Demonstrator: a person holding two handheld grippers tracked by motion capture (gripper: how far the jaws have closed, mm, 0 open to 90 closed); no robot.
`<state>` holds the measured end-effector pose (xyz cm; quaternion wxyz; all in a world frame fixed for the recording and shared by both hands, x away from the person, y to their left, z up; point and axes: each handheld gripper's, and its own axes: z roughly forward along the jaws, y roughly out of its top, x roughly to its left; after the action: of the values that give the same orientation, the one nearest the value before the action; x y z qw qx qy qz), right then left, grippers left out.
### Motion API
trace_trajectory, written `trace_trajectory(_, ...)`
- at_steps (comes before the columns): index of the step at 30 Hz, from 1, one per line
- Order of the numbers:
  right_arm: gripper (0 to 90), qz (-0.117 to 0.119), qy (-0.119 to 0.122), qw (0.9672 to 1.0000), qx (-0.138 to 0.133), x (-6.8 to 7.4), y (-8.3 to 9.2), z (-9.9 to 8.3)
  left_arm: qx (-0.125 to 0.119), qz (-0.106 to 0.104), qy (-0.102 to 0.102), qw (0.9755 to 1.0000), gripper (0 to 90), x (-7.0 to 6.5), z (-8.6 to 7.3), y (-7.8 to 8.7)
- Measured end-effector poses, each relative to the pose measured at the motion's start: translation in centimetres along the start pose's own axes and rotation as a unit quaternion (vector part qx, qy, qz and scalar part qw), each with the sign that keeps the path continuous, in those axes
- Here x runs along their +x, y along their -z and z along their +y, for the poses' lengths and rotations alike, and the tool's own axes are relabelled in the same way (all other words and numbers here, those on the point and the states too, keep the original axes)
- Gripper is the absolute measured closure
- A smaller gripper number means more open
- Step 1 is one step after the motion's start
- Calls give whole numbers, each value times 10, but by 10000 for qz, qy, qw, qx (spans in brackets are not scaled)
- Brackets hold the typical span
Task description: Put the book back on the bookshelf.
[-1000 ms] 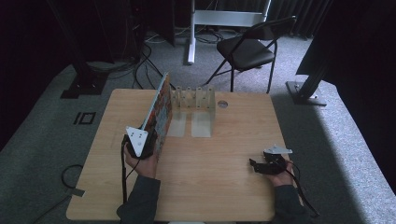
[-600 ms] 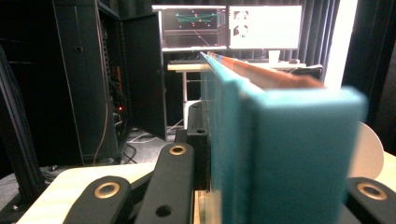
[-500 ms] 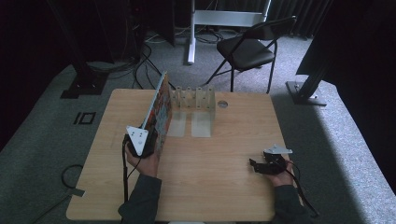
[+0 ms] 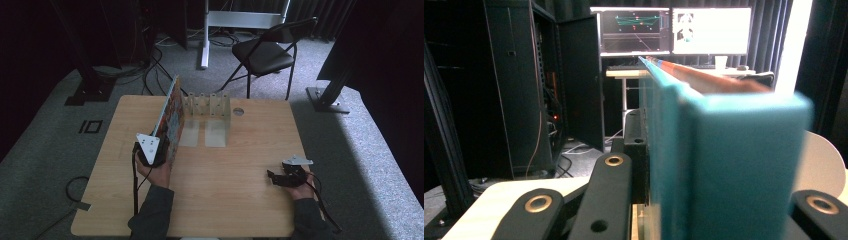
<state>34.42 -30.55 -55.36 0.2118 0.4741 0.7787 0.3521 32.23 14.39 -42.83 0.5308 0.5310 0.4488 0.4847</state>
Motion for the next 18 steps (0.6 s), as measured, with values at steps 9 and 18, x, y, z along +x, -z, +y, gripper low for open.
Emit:
trace_trajectory(9, 225, -2, 0, 10000, 0, 0, 0, 0, 4, 27, -4, 10000, 803, -1, 0, -3)
trace_trajectory(18, 225, -1, 2, 10000, 3, 0, 0, 0, 9, 43, -11, 10000, 803, -1, 0, -7)
